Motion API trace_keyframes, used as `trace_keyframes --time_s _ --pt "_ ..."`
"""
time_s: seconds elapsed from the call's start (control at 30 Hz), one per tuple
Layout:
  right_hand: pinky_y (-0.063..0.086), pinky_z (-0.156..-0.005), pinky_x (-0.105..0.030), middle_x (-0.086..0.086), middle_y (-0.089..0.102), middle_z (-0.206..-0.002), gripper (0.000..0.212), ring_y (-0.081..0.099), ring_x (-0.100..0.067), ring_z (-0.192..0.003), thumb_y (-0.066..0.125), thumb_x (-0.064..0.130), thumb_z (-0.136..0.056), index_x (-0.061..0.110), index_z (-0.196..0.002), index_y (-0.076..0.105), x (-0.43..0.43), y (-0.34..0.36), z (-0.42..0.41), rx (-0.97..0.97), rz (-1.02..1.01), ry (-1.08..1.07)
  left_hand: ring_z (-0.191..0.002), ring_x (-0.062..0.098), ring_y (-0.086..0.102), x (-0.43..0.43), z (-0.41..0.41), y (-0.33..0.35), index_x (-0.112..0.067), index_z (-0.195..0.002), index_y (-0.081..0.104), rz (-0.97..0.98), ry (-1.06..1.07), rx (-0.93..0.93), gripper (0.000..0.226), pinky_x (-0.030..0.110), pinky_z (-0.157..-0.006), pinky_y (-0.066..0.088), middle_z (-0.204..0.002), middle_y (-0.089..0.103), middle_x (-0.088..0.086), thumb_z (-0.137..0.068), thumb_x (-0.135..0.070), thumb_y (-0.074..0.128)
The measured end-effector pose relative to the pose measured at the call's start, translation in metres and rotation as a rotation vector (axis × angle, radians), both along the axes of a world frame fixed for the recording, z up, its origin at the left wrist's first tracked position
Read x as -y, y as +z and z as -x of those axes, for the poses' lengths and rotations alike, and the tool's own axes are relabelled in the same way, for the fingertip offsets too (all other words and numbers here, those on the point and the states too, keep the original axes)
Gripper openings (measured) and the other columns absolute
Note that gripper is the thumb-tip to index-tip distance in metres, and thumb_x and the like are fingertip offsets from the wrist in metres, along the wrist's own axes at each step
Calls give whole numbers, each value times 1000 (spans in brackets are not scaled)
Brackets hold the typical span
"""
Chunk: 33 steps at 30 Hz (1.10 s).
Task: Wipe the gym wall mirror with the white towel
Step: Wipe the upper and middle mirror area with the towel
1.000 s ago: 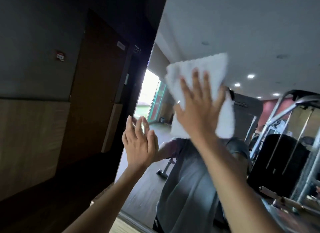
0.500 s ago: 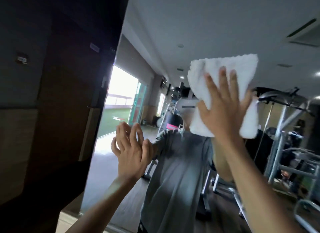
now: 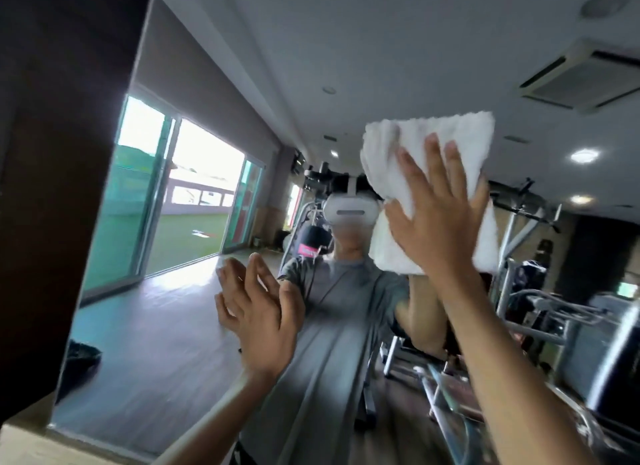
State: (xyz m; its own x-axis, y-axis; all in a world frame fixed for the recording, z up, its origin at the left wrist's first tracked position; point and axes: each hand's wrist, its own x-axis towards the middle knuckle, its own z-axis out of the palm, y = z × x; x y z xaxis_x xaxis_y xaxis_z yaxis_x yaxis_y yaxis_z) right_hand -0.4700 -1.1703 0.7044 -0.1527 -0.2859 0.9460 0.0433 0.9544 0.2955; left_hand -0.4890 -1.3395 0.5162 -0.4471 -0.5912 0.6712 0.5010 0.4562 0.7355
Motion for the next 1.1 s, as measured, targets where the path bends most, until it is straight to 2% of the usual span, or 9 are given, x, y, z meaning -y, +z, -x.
trace_keyframes --time_s 0.1,0.23,0.3,0.43,0.57,0.73,0.87,0.97,1.1 --pt "9 -117 -57 -6 20 -166 73 16 -27 -153 42 52 -87 29 -155 32 27 -30 6 11 0 11 -154 17 -7 -33 -7 0 -12 -156 27 -35 -2 2 77 22 -113 -21 -167 6 15 -92 -56 25" --pt "16 -118 -60 -6 27 -164 70 22 -27 -152 46 51 -86 30 -153 40 2 -84 1 124 -499 56 -153 16 -13 -55 -9 -9 -16 -158 21 63 24 24 74 24 -113 -24 -168 0 13 -96 -56 21" --pt "14 -118 -60 -5 24 -165 72 20 -26 -152 40 54 -86 33 -155 33 -43 -85 -7 155 -549 38 -154 18 -13 -55 -10 -11 -18 -159 19 88 44 41 74 29 -115 -22 -168 -1 13 -96 -56 20" --pt "16 -114 -60 -2 20 -166 71 19 -26 -152 37 53 -87 34 -154 31 -129 -34 -22 118 -139 -8 -154 18 -14 -62 -15 -9 -21 -160 16 221 31 38 74 36 -117 -18 -168 -5 11 -96 -58 18" --pt "14 -114 -63 -5 16 -167 73 13 -27 -154 34 55 -86 29 -155 31 -101 8 -17 39 159 48 -154 19 -15 -79 -11 -1 -20 -160 14 381 71 -1 68 34 -118 -17 -168 -8 11 -101 -52 19" --pt "12 -117 -60 -8 25 -164 71 22 -28 -152 36 50 -84 28 -151 42 -63 -47 -5 58 -242 77 -155 23 -7 -112 -11 0 -22 -157 15 446 111 -45 60 36 -119 -10 -167 0 14 -103 -46 24" --pt "18 -116 -62 -4 24 -165 69 21 -26 -152 41 52 -87 33 -152 39 -130 -100 -20 144 -470 56 -155 24 -6 -127 -15 -8 -22 -155 18 484 107 -53 59 39 -119 -6 -167 3 14 -103 -49 23" --pt "22 -112 -62 -2 19 -166 75 20 -25 -152 44 53 -82 36 -154 29 -203 -83 -35 131 -297 -20 -155 30 -1 -142 -16 -3 -16 -155 25 562 114 -68 62 43 -118 -1 -165 8 21 -101 -45 30" --pt "16 -113 -64 0 13 -167 69 12 -24 -154 34 55 -90 34 -156 29 -213 -16 -39 41 196 9 -155 33 -1 -166 -18 12 -14 -155 26 566 119 -79 64 44 -119 -3 -165 8 24 -100 -44 33"
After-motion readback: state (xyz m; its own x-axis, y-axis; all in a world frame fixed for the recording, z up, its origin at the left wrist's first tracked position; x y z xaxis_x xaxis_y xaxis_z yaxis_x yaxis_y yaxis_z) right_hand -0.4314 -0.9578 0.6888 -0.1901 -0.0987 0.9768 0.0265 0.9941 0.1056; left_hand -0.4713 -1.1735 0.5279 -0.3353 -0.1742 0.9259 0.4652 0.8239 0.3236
